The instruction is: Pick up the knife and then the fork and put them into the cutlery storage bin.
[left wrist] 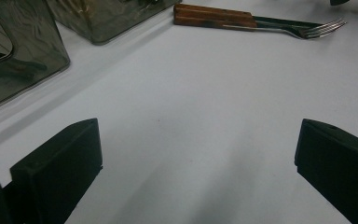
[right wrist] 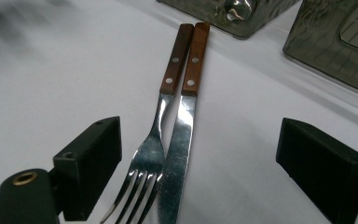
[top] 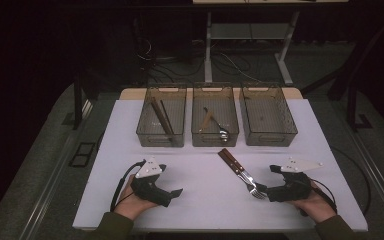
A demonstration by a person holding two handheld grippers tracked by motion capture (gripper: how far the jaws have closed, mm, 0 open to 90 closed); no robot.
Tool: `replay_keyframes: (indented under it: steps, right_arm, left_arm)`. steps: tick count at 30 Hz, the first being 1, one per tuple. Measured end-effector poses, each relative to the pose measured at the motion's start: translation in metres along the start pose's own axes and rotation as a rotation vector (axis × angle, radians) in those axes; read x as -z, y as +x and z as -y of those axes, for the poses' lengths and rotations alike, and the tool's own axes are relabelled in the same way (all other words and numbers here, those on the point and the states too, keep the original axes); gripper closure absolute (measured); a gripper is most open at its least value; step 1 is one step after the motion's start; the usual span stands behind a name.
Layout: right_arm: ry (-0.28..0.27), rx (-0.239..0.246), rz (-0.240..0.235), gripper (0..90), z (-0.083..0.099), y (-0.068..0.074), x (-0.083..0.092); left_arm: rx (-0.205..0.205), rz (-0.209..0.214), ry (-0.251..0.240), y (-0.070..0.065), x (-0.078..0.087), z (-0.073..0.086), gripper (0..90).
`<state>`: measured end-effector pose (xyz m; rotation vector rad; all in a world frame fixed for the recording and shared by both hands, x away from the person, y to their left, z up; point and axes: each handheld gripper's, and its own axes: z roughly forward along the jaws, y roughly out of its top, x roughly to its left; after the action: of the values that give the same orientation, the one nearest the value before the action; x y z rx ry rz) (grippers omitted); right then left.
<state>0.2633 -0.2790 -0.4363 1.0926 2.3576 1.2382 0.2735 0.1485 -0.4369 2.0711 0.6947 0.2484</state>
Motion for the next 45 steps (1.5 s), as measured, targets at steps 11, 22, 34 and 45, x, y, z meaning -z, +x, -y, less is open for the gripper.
replay_keyframes:
  steps: [11, 22, 34, 45]
  right_arm:
    - [0.047, -0.046, 0.029, 13.9, -0.021, -0.003, -0.001]
    - [0.095, -0.068, 0.030, 25.4, -0.047, -0.003, -0.015]
    - [0.162, -0.059, 0.015, 42.4, -0.066, 0.000, -0.040]
    - [0.235, -0.036, 0.035, 61.9, -0.069, 0.003, -0.061]
  left_arm:
    - [-0.012, 0.020, 0.009, -0.003, -0.003, -0.001, 0.0]
    - [-0.015, 0.032, 0.006, -0.004, -0.004, -0.001, 0.1]
    - [-0.014, 0.027, 0.006, -0.004, -0.004, -0.001, 0.9]
    - [-0.018, 0.032, 0.013, -0.004, -0.005, -0.001, 2.0]
